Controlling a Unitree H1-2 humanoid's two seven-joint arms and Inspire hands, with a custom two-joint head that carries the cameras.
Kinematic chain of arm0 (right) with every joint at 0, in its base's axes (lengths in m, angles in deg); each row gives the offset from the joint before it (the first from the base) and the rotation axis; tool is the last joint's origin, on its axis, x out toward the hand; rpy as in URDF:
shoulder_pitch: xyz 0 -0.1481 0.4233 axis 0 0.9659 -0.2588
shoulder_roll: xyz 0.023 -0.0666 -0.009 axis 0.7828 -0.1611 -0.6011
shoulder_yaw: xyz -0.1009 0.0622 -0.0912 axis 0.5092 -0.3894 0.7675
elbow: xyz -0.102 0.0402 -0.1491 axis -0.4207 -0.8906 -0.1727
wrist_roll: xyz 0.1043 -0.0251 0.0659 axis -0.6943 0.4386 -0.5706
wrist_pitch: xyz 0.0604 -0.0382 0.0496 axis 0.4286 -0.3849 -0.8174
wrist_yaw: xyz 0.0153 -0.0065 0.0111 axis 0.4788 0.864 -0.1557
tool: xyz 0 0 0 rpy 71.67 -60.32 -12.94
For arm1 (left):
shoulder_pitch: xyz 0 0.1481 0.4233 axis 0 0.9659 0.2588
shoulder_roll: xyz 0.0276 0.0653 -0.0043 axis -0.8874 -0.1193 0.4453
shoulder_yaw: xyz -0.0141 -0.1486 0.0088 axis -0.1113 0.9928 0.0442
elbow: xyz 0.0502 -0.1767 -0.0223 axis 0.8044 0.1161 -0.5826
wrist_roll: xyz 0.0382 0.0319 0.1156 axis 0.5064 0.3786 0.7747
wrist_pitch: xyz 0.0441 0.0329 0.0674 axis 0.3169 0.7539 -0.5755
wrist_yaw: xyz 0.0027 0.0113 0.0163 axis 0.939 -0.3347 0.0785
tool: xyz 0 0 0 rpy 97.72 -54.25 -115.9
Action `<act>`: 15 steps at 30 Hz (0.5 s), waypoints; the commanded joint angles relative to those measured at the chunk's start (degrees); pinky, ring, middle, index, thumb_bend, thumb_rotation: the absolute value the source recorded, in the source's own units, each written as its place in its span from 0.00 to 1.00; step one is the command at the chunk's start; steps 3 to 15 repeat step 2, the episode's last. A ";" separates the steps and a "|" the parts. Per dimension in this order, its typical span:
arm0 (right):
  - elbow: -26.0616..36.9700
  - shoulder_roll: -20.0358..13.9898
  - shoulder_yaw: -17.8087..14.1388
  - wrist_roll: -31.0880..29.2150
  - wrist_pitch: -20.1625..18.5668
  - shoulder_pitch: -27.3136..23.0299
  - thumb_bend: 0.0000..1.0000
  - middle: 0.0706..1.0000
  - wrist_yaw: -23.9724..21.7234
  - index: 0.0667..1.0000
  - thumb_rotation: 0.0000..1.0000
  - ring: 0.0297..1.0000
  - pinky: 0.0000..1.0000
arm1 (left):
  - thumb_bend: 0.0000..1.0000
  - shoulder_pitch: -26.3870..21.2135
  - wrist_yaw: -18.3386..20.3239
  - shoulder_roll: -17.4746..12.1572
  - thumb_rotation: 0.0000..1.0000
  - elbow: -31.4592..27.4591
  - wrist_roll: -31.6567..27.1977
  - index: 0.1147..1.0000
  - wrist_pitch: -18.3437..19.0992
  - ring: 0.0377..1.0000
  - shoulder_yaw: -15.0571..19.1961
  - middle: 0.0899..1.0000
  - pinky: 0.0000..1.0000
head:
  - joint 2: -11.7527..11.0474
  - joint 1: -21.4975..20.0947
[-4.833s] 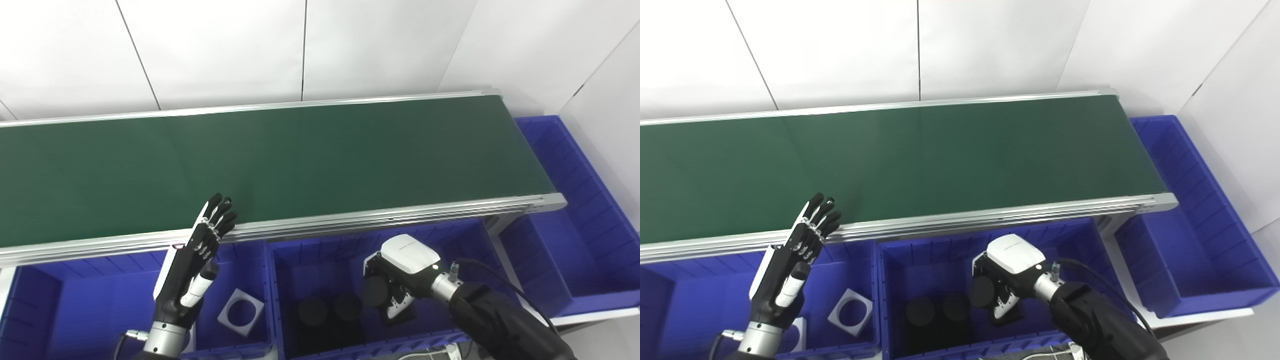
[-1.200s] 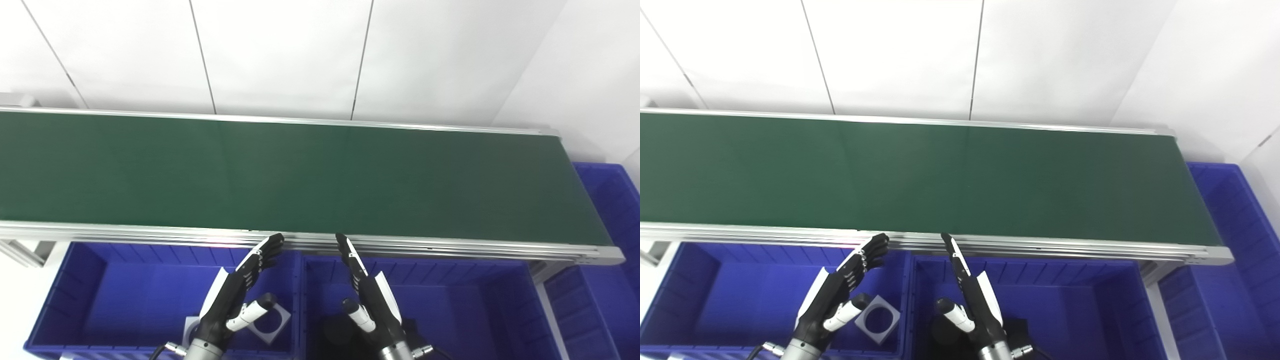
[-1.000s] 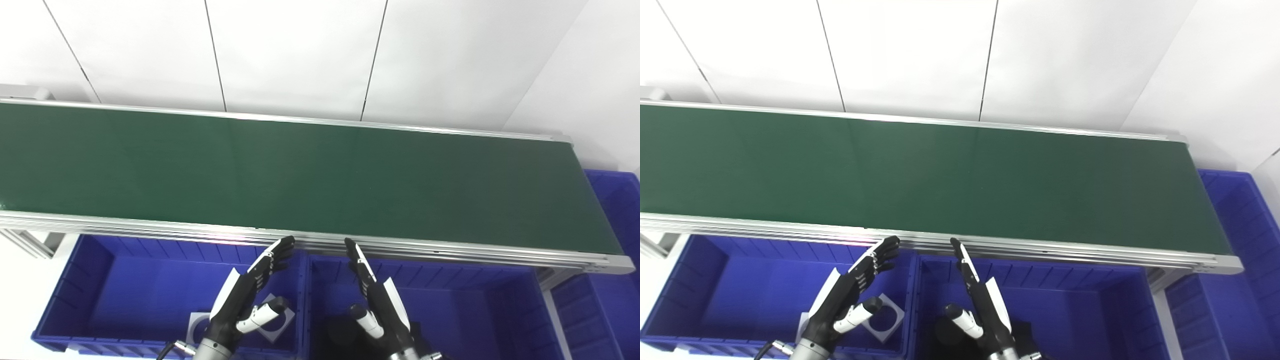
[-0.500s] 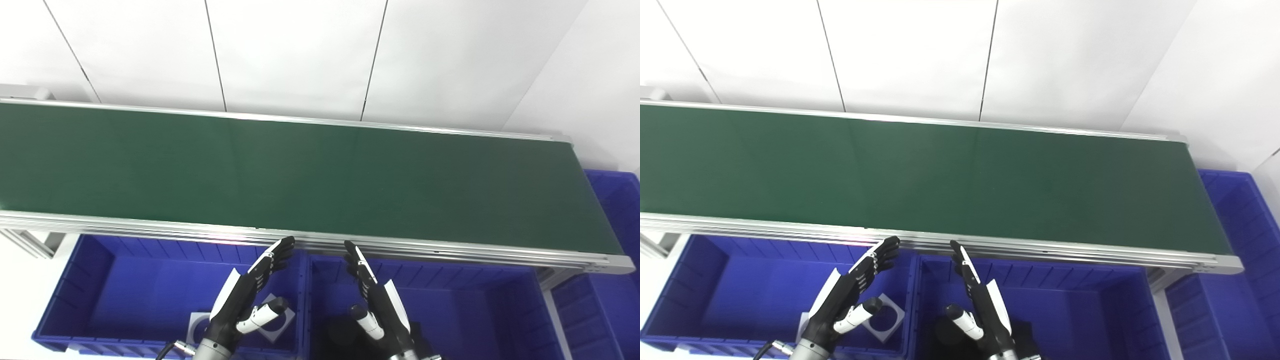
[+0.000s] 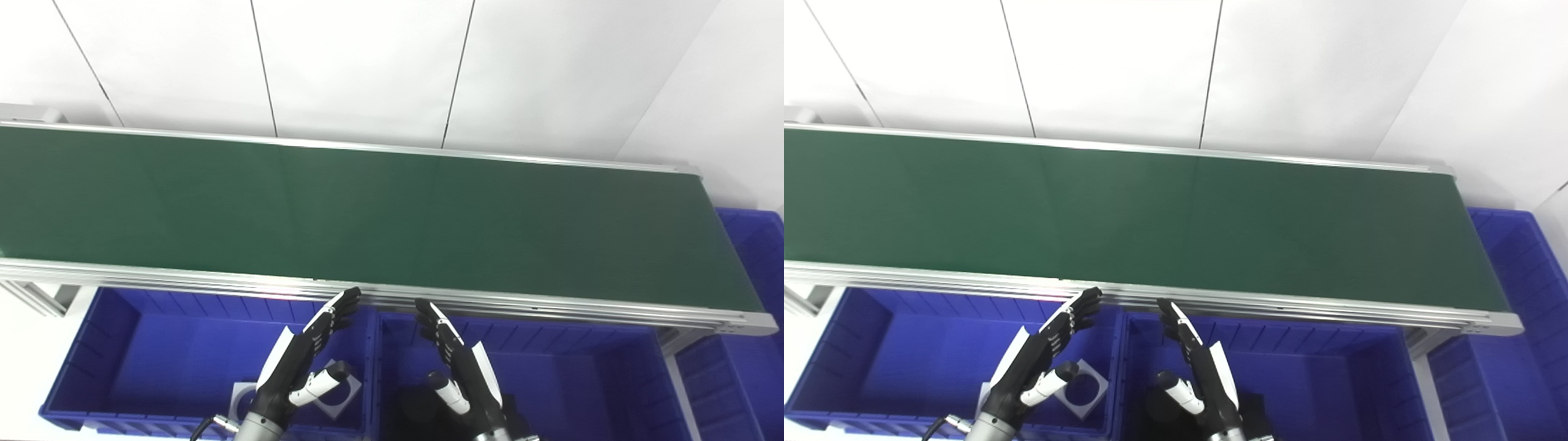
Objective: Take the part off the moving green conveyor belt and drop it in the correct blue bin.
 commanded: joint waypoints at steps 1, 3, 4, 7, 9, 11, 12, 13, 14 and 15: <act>1.48 0.26 0.30 0.50 2.84 0.01 1.00 0.92 1.02 0.91 0.98 0.90 0.86 | 0.77 -0.74 -0.69 0.39 0.86 -1.38 -0.39 0.90 -2.49 0.91 -0.13 0.92 0.88 | 0.00 0.21; 1.43 0.22 0.35 0.55 2.84 -0.02 1.00 0.92 1.14 0.91 0.98 0.90 0.85 | 0.77 -0.73 -0.69 0.41 0.86 -1.34 -0.38 0.90 -2.48 0.91 -0.13 0.92 0.88 | 0.00 0.21; 1.43 0.22 0.35 0.55 2.84 -0.02 1.00 0.92 1.14 0.91 0.98 0.90 0.85 | 0.77 -0.73 -0.69 0.41 0.86 -1.34 -0.38 0.90 -2.48 0.91 -0.13 0.92 0.88 | 0.00 0.21; 1.43 0.22 0.35 0.55 2.84 -0.02 1.00 0.92 1.14 0.91 0.98 0.90 0.85 | 0.77 -0.73 -0.69 0.41 0.86 -1.34 -0.38 0.90 -2.48 0.91 -0.13 0.92 0.88 | 0.00 0.21; 1.43 0.22 0.35 0.55 2.84 -0.02 1.00 0.92 1.14 0.91 0.98 0.90 0.85 | 0.77 -0.73 -0.69 0.41 0.86 -1.34 -0.38 0.90 -2.48 0.91 -0.13 0.92 0.88 | 0.00 0.21; 1.43 0.22 0.35 0.55 2.84 -0.02 1.00 0.92 1.14 0.91 0.98 0.90 0.85 | 0.77 -0.73 -0.69 0.41 0.86 -1.34 -0.38 0.90 -2.48 0.91 -0.13 0.92 0.88 | 0.00 0.21; 1.43 0.22 0.35 0.55 2.84 -0.02 1.00 0.92 1.14 0.91 0.98 0.90 0.85 | 0.77 -0.73 -0.69 0.41 0.86 -1.34 -0.38 0.90 -2.48 0.91 -0.13 0.92 0.88 | 0.00 0.21; 1.43 0.22 0.35 0.55 2.84 -0.02 1.00 0.92 1.14 0.91 0.98 0.90 0.85 | 0.77 -0.73 -0.69 0.41 0.86 -1.34 -0.38 0.90 -2.48 0.91 -0.13 0.92 0.88 | 0.00 0.21; 1.43 0.22 0.35 0.55 2.84 -0.02 1.00 0.92 1.14 0.91 0.98 0.90 0.85 | 0.77 -0.73 -0.69 0.41 0.86 -1.34 -0.38 0.90 -2.48 0.91 -0.13 0.92 0.88 | 0.00 0.21; 1.43 0.22 0.35 0.55 2.84 -0.02 1.00 0.92 1.14 0.91 0.98 0.90 0.85 | 0.77 -0.73 -0.69 0.41 0.86 -1.34 -0.38 0.90 -2.48 0.91 -0.13 0.92 0.88 | 0.00 0.21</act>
